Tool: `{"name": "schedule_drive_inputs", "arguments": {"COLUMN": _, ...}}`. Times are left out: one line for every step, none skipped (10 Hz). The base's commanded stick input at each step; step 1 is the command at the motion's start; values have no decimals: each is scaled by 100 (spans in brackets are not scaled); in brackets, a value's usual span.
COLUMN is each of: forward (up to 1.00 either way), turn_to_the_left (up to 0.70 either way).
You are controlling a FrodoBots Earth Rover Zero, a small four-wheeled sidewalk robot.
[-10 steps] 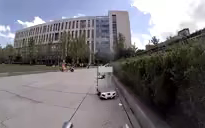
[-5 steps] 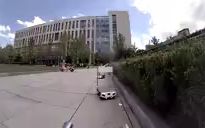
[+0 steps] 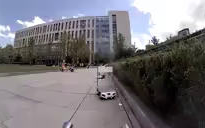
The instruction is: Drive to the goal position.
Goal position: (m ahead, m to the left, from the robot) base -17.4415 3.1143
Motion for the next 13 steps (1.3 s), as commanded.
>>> {"name": "schedule_drive_inputs", "arguments": {"forward": 5, "turn_to_the_left": 1}}
{"name": "schedule_drive_inputs", "arguments": {"forward": 5, "turn_to_the_left": 1}}
{"name": "schedule_drive_inputs", "arguments": {"forward": 5, "turn_to_the_left": 1}}
{"name": "schedule_drive_inputs", "arguments": {"forward": 5, "turn_to_the_left": 1}}
{"name": "schedule_drive_inputs", "arguments": {"forward": 5, "turn_to_the_left": 1}}
{"name": "schedule_drive_inputs", "arguments": {"forward": 5, "turn_to_the_left": 2}}
{"name": "schedule_drive_inputs", "arguments": {"forward": 5, "turn_to_the_left": 3}}
{"name": "schedule_drive_inputs", "arguments": {"forward": 5, "turn_to_the_left": 2}}
{"name": "schedule_drive_inputs", "arguments": {"forward": 5, "turn_to_the_left": 3}}
{"name": "schedule_drive_inputs", "arguments": {"forward": 5, "turn_to_the_left": 4}}
{"name": "schedule_drive_inputs", "arguments": {"forward": 5, "turn_to_the_left": 3}}
{"name": "schedule_drive_inputs", "arguments": {"forward": 5, "turn_to_the_left": 2}}
{"name": "schedule_drive_inputs", "arguments": {"forward": 5, "turn_to_the_left": 1}}
